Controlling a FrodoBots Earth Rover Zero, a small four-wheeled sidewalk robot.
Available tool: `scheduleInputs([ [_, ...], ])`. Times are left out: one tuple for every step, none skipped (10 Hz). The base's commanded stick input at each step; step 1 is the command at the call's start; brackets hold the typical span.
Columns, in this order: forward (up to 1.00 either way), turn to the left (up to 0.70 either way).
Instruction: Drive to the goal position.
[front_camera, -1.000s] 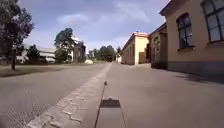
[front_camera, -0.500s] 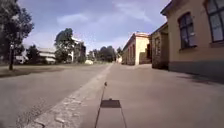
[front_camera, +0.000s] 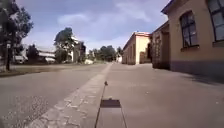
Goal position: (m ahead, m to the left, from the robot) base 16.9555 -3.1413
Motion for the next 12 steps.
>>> scheduleInputs([
  [0.45, 0.00],
  [0.45, 0.00],
  [0.45, 0.00],
  [0.45, 0.00],
  [0.45, 0.00],
  [0.45, 0.00],
  [0.45, 0.00],
  [0.45, 0.00],
  [0.45, 0.00],
  [0.45, 0.00],
  [0.45, 0.00],
  [0.45, 0.00],
])
